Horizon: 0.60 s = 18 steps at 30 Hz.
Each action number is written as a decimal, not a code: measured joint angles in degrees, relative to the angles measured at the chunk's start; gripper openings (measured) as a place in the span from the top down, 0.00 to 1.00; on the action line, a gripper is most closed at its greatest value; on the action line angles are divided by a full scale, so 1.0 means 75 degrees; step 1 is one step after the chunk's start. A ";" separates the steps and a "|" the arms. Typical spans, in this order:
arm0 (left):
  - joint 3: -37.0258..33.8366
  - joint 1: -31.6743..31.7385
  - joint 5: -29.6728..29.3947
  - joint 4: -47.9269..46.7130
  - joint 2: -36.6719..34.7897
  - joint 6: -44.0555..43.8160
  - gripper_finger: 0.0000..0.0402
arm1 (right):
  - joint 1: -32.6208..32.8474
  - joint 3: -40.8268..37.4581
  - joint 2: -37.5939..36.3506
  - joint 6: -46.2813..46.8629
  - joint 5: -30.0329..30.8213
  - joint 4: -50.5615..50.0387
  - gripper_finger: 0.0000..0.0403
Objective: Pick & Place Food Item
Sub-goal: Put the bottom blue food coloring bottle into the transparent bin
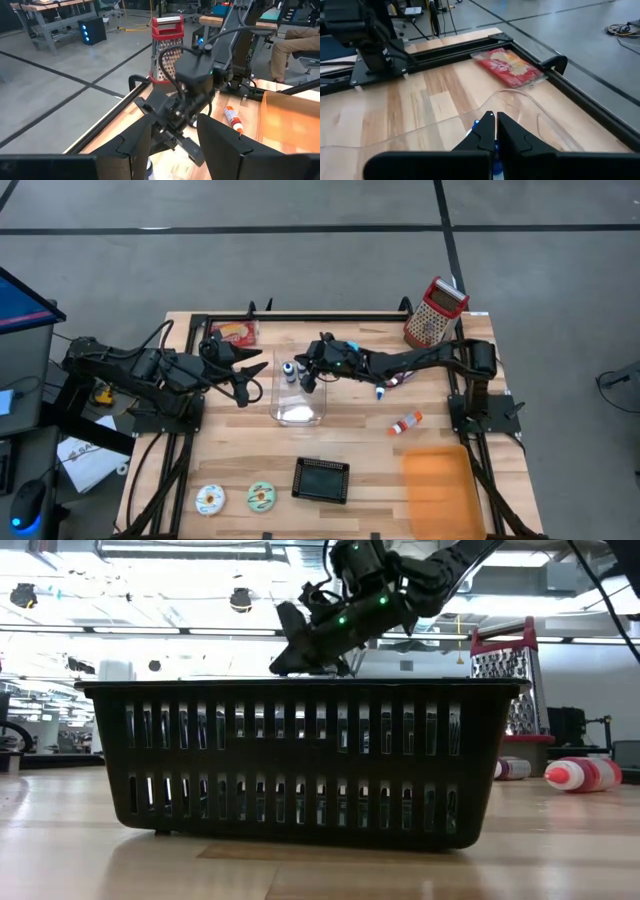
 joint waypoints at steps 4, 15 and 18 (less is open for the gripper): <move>0.0000 0.0000 0.0027 0.0000 0.0000 -0.0134 0.62 | -0.0024 0.0000 0.0079 0.0012 0.0019 0.0170 1.00; 0.0000 0.0000 0.0043 -0.0002 0.0001 -0.0201 0.62 | -0.0024 0.0009 0.0372 0.0166 0.0032 0.0304 1.00; 0.0000 0.0000 0.0043 -0.0002 0.0000 -0.0201 0.62 | -0.0018 0.0000 0.0392 0.0149 0.0026 0.0222 1.00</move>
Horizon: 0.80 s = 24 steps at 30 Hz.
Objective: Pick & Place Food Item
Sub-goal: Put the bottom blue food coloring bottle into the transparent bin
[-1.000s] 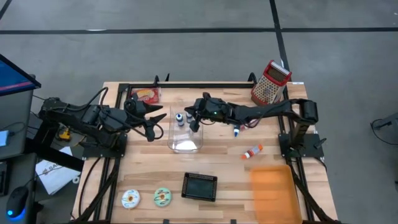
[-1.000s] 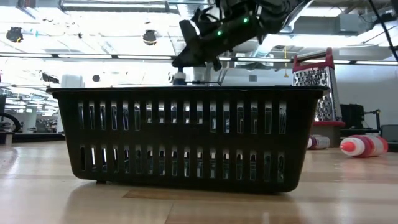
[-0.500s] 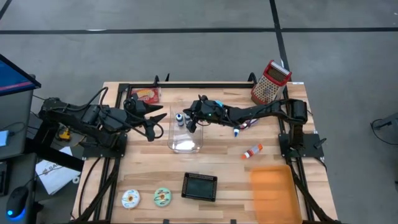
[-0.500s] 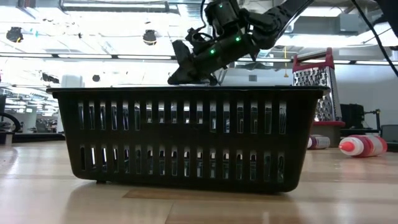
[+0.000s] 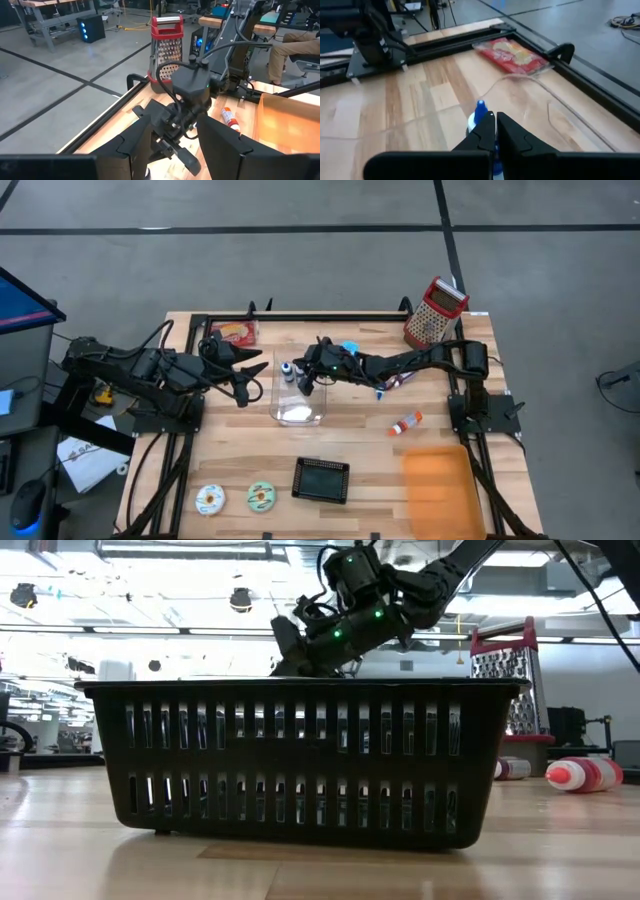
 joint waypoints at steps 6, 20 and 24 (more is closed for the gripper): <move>0.0000 0.0000 0.0000 -0.0001 0.0000 -0.0001 0.62 | -0.0019 0.0000 0.0000 -0.0160 0.0014 -0.0154 1.00; 0.0000 0.0000 0.0034 -0.0001 0.0000 -0.0140 0.62 | -0.0208 0.0000 0.0000 -0.0248 -0.0025 -0.0211 1.00; 0.0000 0.0000 0.0076 -0.0001 0.0000 -0.0143 0.62 | -0.0221 0.0000 0.0000 -0.0248 -0.0153 -0.0223 1.00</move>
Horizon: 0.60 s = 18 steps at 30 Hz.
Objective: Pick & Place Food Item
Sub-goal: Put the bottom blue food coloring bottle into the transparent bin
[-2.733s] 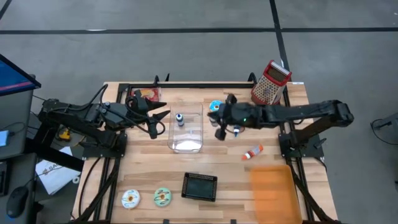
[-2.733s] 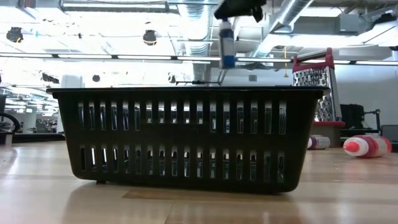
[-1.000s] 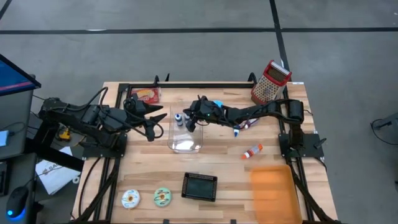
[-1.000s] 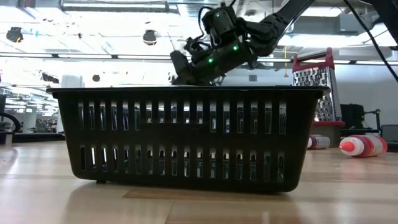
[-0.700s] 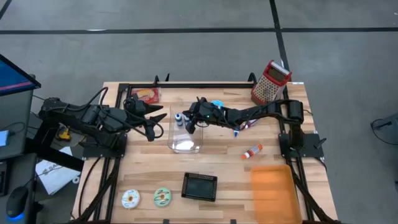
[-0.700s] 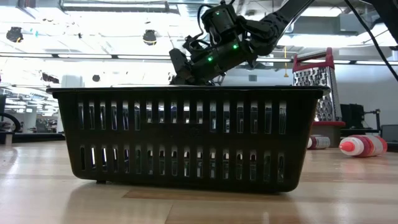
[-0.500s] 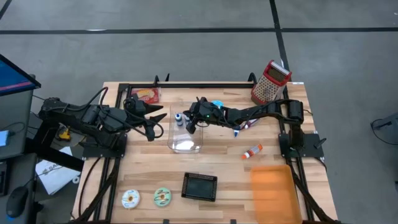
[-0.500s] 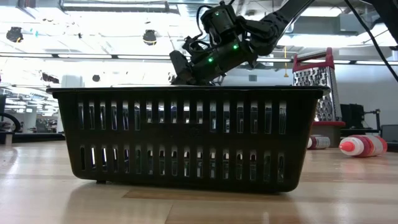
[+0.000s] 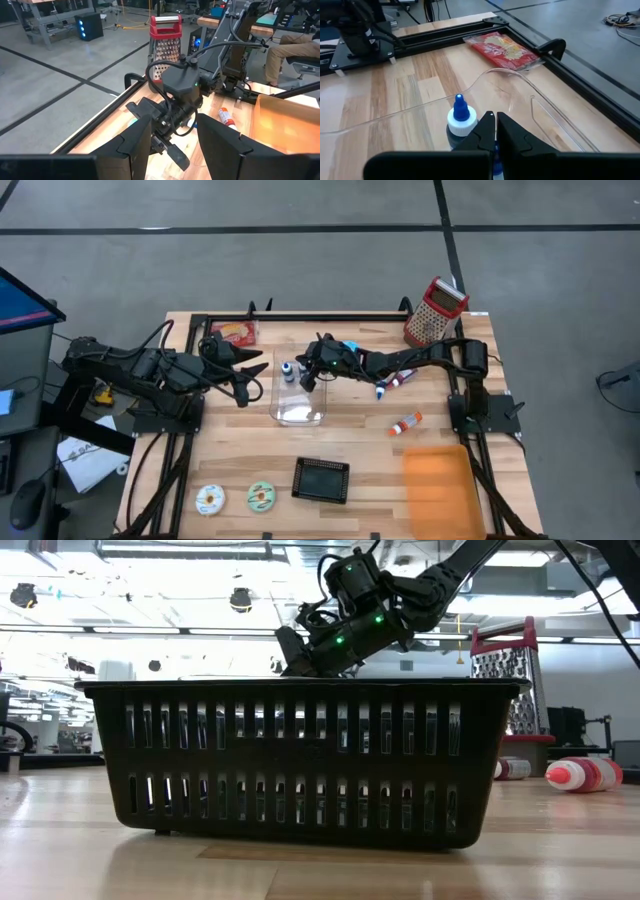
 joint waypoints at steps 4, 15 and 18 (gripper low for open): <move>0.0000 0.0001 0.0000 0.0000 0.0000 0.0000 0.62 | 0.0000 0.0000 0.0000 0.0000 -0.0060 -0.0005 1.00; 0.0000 -0.0050 0.0003 0.0012 0.0000 -0.0058 0.62 | 0.0091 0.0012 0.0332 0.0020 -0.0604 0.0484 0.99; 0.0000 -0.0099 0.0006 0.0006 0.0003 -0.0061 0.62 | 0.0115 -0.0003 0.0312 -0.0177 -0.0614 0.0558 0.97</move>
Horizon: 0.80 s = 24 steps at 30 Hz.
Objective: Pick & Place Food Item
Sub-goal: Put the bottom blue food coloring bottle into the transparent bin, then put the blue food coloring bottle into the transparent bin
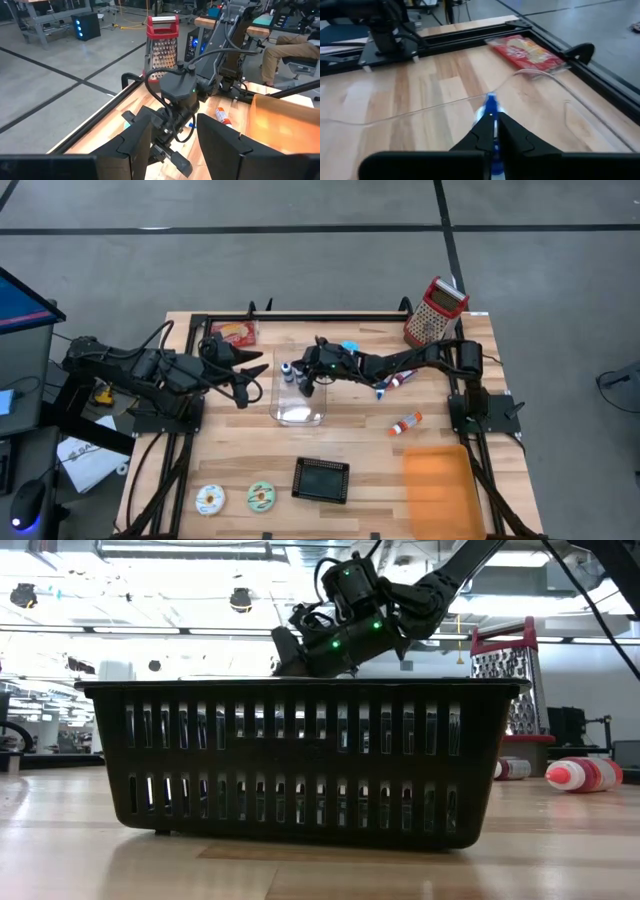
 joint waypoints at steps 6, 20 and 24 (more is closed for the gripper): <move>0.0000 0.0000 0.0000 -0.0006 0.0000 -0.0004 0.62 | -0.0008 -0.0003 -0.0003 0.0121 -0.0022 0.0011 0.89; 0.0000 0.0000 -0.0003 -0.0013 0.0000 0.0061 0.62 | -0.0086 -0.0002 -0.0012 0.0033 0.0005 0.0179 0.81; 0.0000 0.0000 -0.0003 -0.0015 0.0000 0.0062 0.62 | -0.0155 -0.0006 -0.0174 -0.0040 0.0013 0.0175 0.79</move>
